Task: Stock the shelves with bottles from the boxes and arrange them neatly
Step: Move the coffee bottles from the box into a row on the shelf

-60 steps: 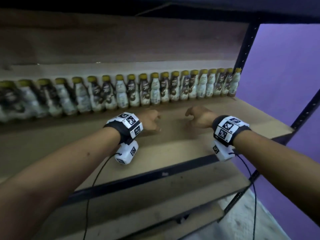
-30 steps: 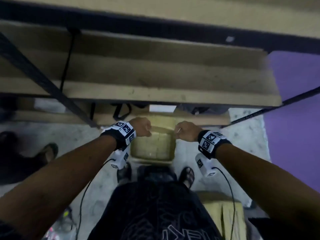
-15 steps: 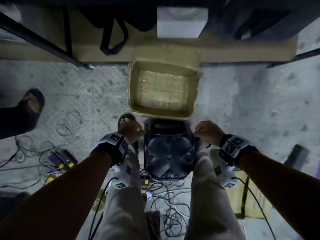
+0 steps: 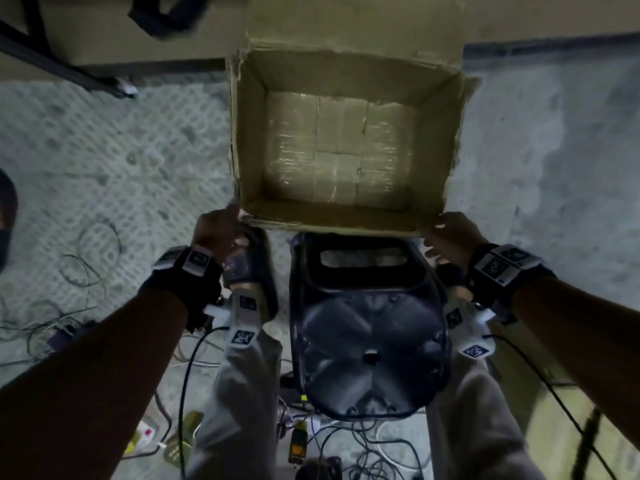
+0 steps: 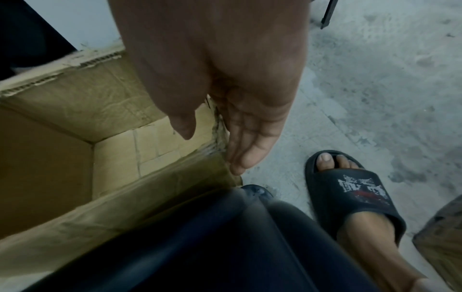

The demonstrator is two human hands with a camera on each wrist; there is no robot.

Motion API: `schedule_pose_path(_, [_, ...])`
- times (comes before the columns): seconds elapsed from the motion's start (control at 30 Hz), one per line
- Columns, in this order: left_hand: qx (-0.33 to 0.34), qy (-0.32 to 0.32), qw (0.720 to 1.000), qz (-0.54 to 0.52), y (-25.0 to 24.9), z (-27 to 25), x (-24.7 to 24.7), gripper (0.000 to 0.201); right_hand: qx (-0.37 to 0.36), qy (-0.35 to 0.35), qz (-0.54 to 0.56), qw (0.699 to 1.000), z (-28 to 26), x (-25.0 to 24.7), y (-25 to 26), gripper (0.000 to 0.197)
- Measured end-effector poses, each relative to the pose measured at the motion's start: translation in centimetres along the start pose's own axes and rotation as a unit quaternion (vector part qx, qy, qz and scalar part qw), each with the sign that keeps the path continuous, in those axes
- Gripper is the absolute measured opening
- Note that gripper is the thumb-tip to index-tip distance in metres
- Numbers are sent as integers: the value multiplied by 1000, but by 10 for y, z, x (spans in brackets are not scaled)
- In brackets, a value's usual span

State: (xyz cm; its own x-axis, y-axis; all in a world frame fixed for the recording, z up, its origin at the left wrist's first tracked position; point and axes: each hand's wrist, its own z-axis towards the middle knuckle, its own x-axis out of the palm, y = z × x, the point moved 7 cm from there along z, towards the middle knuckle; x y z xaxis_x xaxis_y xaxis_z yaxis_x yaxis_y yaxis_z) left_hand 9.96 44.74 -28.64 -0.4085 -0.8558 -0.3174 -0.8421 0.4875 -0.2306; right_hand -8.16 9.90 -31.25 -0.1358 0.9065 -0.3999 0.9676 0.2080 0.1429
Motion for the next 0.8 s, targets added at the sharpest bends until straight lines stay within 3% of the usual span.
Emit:
schedule_pose_path(0.1, [-20, 5, 996, -82, -6, 16, 4, 33, 1, 2, -16, 1000, 15, 5, 2, 30])
schedule_pose_path(0.3, [-52, 81, 981, -170, 3, 26, 15, 29, 9, -110, 35, 993, 16, -31, 8, 30])
schedule_pose_path(0.37, [-78, 69, 958, -267, 9, 28, 9, 50, 28, -124, 65, 990, 17, -42, 6, 32])
schedule_pose_path(0.43, [-99, 51, 916, -384, 18, 28, 3, 68, 26, -116, 53, 991, 18, -46, 5, 30])
schedule_pose_path(0.5, [-104, 22, 869, -483, 28, 23, -4, 66, 21, -108, 56, 992, 18, -44, 2, 29])
schedule_pose_path(0.57, [-88, 10, 844, -528, 36, 14, -5, 60, 27, -111, 81, 990, 20, -38, -4, 30])
schedule_pose_path(0.63, [-65, 53, 857, -508, 35, 2, 4, 57, 36, -110, 129, 985, 21, -30, -10, 31])
schedule_pose_path(0.7, [-46, 114, 913, -389, 31, -6, 20, 52, 33, -94, 200, 975, 25, -21, -16, 27])
schedule_pose_path(0.73, [-47, 123, 941, -312, 31, -7, 26, 46, 29, -80, 206, 975, 25, -16, -18, 22])
schedule_pose_path(0.8, [-27, 71, 975, -209, 29, -1, 25, 30, 11, -45, 148, 988, 25, -8, -23, 25])
